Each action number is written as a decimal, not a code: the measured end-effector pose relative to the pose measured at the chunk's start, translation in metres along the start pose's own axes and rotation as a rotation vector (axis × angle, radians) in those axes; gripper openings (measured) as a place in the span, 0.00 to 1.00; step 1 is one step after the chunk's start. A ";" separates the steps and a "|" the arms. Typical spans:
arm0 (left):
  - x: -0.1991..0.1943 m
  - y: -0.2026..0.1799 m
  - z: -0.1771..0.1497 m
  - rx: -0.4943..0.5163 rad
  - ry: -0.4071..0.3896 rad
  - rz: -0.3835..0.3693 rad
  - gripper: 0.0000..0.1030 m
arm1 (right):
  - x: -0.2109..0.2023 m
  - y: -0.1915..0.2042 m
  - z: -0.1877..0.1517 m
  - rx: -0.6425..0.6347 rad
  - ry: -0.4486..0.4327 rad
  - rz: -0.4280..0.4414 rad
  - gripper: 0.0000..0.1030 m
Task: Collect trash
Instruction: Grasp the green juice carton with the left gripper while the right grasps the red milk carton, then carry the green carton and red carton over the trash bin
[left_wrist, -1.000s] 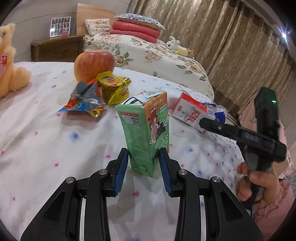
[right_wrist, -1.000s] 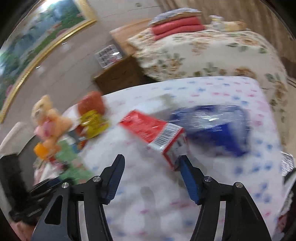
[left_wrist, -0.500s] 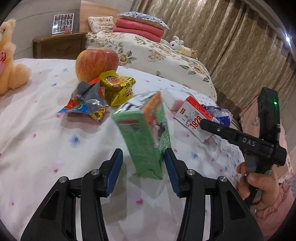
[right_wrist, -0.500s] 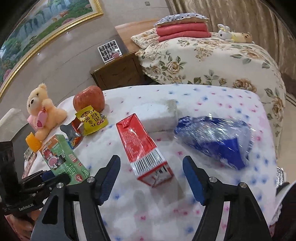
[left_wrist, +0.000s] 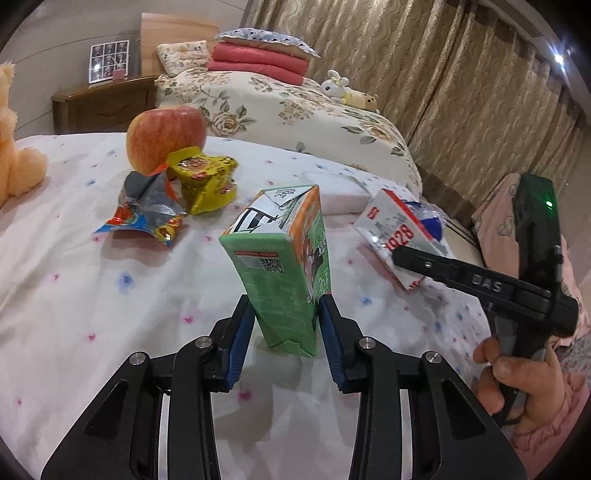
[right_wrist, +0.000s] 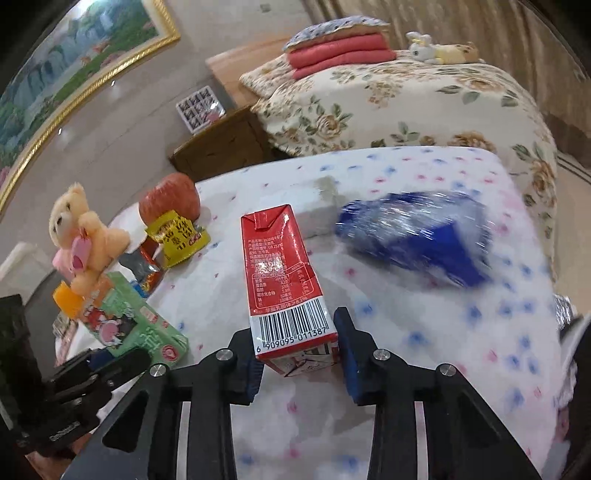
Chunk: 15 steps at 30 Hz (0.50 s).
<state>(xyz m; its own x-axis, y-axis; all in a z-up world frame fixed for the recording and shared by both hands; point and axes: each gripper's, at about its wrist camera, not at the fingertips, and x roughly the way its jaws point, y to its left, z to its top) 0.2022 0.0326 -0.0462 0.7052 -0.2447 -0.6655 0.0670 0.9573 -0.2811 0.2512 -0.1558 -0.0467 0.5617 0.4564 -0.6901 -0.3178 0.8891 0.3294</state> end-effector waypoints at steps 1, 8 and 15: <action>0.000 -0.004 -0.001 0.003 0.001 -0.006 0.34 | -0.008 -0.002 -0.004 0.010 -0.013 -0.001 0.34; -0.005 -0.036 -0.010 0.046 0.008 -0.057 0.33 | -0.050 -0.024 -0.032 0.088 -0.056 -0.026 0.34; -0.005 -0.071 -0.021 0.094 0.027 -0.110 0.32 | -0.077 -0.049 -0.051 0.162 -0.080 -0.062 0.34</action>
<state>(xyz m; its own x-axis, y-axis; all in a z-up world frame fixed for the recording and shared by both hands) 0.1789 -0.0377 -0.0378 0.6710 -0.3517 -0.6527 0.2091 0.9344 -0.2884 0.1843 -0.2368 -0.0424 0.6377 0.3964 -0.6605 -0.1576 0.9064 0.3918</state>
